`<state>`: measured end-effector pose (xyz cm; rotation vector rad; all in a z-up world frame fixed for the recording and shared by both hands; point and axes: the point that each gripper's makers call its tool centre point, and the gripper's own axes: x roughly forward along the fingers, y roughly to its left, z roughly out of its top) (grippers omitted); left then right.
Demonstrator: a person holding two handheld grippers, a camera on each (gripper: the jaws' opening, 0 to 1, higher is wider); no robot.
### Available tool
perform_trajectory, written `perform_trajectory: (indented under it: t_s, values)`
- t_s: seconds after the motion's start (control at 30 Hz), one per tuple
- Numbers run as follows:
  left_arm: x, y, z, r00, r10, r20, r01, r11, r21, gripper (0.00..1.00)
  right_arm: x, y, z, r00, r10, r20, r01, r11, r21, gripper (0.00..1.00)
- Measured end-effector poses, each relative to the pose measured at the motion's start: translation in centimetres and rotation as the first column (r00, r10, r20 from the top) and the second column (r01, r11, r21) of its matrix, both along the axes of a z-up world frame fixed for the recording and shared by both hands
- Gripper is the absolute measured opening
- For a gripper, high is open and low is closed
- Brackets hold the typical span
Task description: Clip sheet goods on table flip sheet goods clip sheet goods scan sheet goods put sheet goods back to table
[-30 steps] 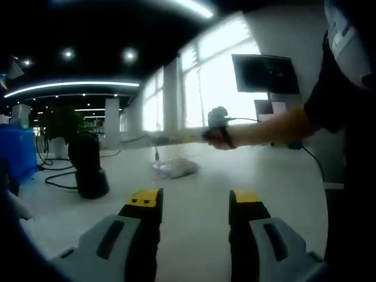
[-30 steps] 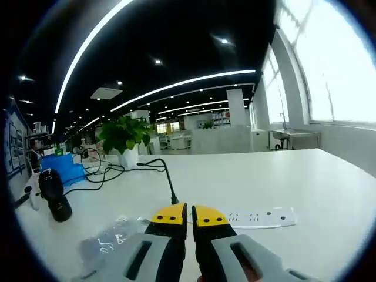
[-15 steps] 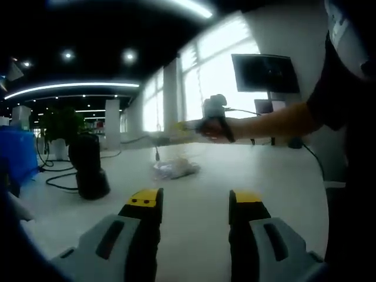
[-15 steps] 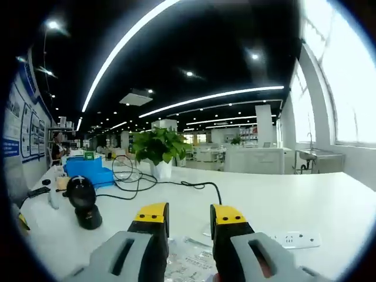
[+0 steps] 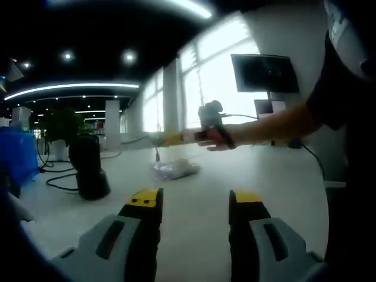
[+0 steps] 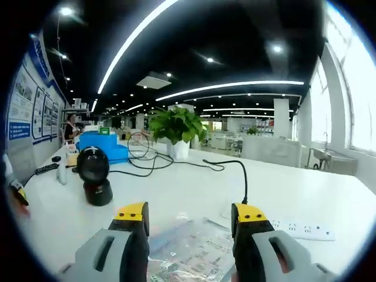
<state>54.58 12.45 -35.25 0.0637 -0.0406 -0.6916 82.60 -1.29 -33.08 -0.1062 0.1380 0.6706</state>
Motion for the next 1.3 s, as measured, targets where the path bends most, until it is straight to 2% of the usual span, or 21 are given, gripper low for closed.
perform_trajectory:
  t_s: [0.27,0.77,1.3]
  values:
    - [-0.1,0.0,0.0,1.0,-0.002,-0.003,0.002,1.0,-0.002,0.37,-0.3,0.3,-3.5,0.998,0.025,-0.053,-0.028,0.997,-0.073,0.68]
    - [0.1,0.0,-0.1,1.0,-0.003,-0.009,0.003,1.0,-0.005,0.37,-0.8,-0.2,-7.2,0.99,0.036,-0.136,-0.053,0.991,-0.127,0.7]
    - [0.3,0.1,-0.2,1.0,0.003,-0.013,-0.003,1.0,0.001,0.37,-0.4,-0.2,-8.1,0.985,0.058,-0.165,-0.076,0.991,-0.107,0.74]
